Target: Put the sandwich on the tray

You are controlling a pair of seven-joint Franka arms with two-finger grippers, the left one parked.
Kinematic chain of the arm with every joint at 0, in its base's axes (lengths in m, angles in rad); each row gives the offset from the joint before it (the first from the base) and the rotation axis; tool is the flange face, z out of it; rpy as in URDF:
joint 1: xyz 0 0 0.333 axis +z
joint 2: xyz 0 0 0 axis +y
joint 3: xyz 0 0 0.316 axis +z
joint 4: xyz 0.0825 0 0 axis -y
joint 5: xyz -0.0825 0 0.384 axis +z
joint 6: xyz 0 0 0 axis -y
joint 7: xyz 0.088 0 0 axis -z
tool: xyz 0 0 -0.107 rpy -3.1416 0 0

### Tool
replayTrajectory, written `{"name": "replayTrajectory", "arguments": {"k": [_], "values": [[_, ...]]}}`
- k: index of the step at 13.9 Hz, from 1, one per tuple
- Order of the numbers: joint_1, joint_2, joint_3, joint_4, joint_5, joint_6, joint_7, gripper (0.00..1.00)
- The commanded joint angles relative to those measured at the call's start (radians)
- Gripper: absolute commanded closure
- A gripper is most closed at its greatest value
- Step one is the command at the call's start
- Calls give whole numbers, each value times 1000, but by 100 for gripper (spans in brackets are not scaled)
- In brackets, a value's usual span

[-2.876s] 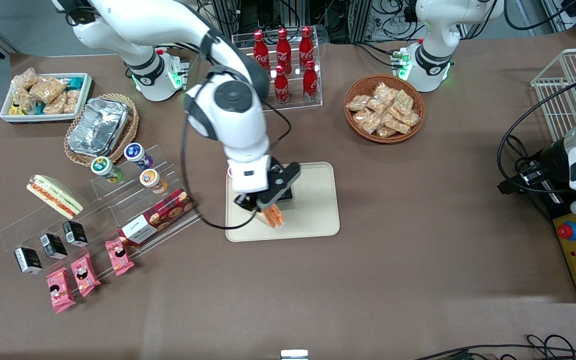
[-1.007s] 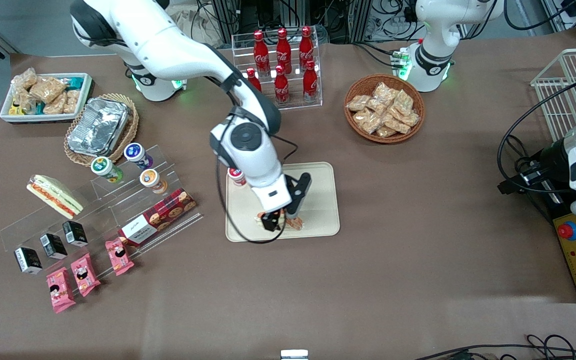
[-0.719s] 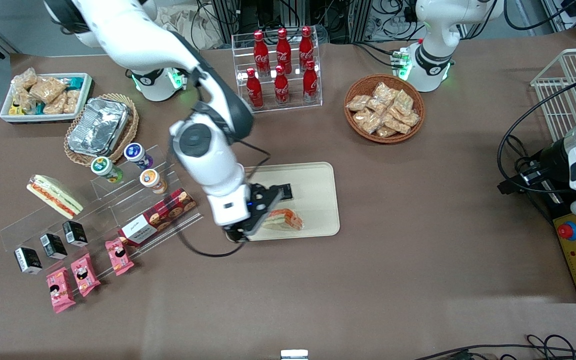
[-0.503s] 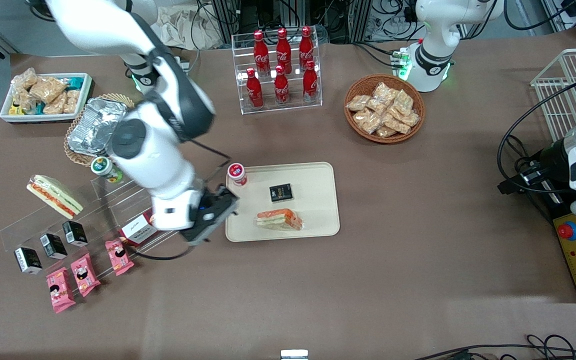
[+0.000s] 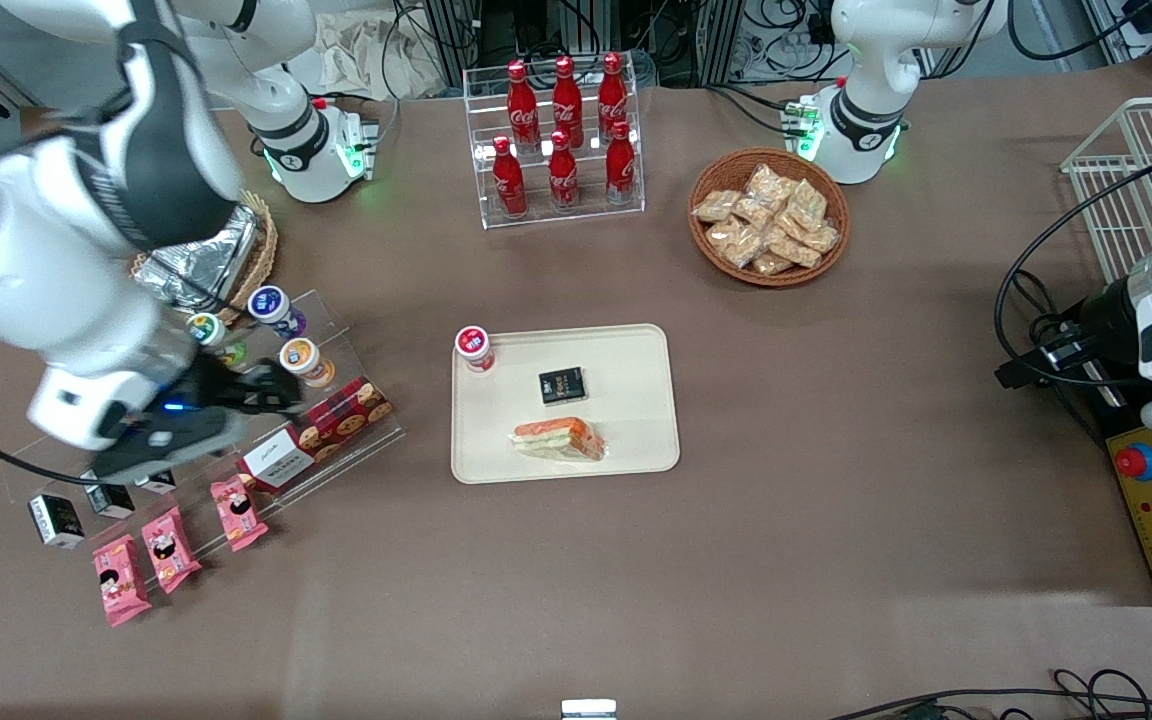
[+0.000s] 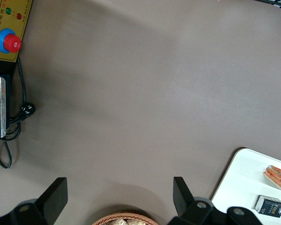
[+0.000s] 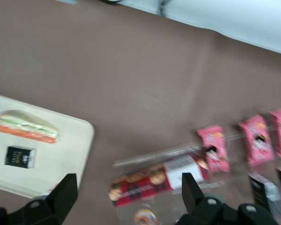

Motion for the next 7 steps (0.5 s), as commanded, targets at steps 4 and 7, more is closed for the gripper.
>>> {"name": "replayTrajectory", "arguments": {"k": [4,7], "values": [[8,-65,-140,-7,25,-69,16,1],[11,-80,-179,-7,19,-129,24,1]]}}
